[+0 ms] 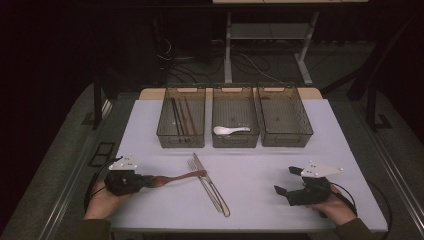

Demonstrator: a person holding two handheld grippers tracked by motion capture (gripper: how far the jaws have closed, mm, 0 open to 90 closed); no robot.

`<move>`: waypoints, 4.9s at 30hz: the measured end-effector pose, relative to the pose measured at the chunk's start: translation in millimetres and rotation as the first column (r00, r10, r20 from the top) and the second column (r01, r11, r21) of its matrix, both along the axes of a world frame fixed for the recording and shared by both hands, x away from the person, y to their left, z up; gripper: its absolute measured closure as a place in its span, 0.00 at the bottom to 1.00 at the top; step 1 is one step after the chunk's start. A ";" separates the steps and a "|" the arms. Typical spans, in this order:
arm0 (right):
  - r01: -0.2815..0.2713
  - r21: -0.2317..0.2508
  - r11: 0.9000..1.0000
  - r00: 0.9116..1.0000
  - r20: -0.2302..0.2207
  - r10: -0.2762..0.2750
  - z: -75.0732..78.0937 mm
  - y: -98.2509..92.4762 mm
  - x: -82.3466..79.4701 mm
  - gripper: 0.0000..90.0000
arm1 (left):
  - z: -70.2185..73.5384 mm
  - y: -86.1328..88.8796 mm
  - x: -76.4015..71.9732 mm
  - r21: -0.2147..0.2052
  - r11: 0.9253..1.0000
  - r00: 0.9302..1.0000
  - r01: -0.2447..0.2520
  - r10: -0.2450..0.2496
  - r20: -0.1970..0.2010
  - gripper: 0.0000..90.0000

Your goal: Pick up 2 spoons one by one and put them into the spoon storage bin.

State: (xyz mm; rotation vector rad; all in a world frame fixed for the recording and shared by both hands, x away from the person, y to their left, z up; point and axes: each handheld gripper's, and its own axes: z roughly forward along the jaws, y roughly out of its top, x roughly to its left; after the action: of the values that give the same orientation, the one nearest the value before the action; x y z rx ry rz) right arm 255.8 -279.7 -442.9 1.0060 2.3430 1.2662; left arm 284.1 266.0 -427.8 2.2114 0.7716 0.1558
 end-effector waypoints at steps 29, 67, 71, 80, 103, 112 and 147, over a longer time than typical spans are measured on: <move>0.001 -0.002 1.000 1.000 0.002 -0.001 -0.2 0.9 0.2 0.14 | 23.3 -47.5 -3.8 -0.043 0.999 0.998 0.011 -0.009 0.060 0.92; 0.006 0.004 1.000 1.000 -0.003 -0.006 -0.3 0.1 0.6 0.14 | 48.2 -121.3 35.0 -0.105 0.992 0.988 -0.069 0.082 0.132 0.92; 0.006 0.005 1.000 1.000 -0.004 -0.006 0.0 -0.2 0.3 0.14 | 51.7 -132.0 45.0 -0.125 0.990 0.986 -0.071 0.089 0.142 0.92; 0.008 0.013 1.000 1.000 -0.005 -0.008 0.3 -1.6 0.2 0.14 | 61.3 -159.6 78.2 -0.124 0.987 0.978 -0.101 0.121 0.170 0.92; -0.004 0.021 1.000 1.000 -0.002 0.004 0.7 -1.6 -0.3 0.14 | 45.7 -206.5 145.3 -0.042 0.983 0.974 -0.181 0.185 0.131 0.92; -0.004 0.022 1.000 1.000 0.000 0.004 1.3 -2.6 -0.4 0.14 | 46.1 -209.3 144.7 -0.065 0.982 0.974 -0.177 0.184 0.133 0.64; -0.003 0.015 1.000 1.000 0.002 0.003 1.1 -0.6 -0.6 0.14 | 31.2 -168.9 46.2 -0.054 0.998 0.993 0.031 -0.024 0.116 0.81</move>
State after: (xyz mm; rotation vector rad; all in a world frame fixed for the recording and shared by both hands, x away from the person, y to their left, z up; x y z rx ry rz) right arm 255.2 -280.3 -441.8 1.0059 2.3372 1.2871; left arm 330.3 97.0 -396.6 2.1388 0.6738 0.2430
